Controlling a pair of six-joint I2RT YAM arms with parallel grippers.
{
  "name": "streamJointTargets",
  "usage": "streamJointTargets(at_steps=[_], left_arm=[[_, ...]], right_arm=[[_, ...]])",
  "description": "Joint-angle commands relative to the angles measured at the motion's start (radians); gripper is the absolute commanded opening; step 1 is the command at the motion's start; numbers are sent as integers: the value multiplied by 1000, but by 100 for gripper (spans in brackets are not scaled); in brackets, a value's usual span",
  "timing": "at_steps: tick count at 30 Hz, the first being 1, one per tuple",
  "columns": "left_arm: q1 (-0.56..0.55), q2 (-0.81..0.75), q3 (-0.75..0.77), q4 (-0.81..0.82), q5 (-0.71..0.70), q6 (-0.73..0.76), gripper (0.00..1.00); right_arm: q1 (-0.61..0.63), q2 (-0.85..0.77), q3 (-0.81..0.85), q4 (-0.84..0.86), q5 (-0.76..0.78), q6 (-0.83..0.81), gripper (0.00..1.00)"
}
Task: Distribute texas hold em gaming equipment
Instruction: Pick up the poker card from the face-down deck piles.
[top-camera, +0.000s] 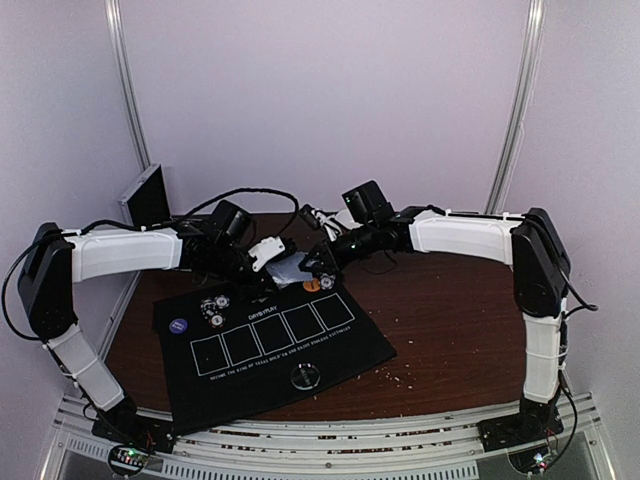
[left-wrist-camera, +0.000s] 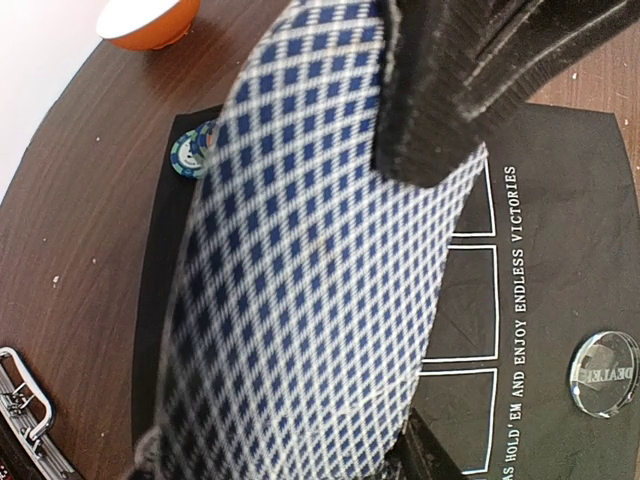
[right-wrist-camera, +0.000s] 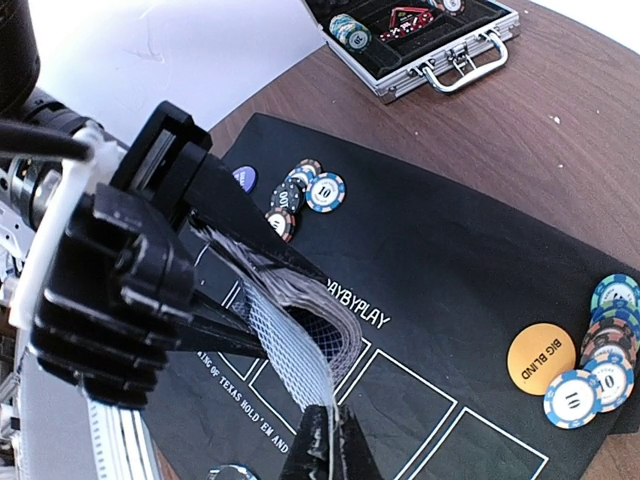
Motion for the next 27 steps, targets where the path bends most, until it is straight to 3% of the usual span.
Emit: streamJointTargets(at_steps=[1,27], left_arm=[[6,-2,-9,40,11,-2,38],[5,17,-1,37,51,-8,38]], right_arm=[[-8,-44,-5,-20,-13,-20,0],[-30,-68,-64,-33,-104,-54,0]])
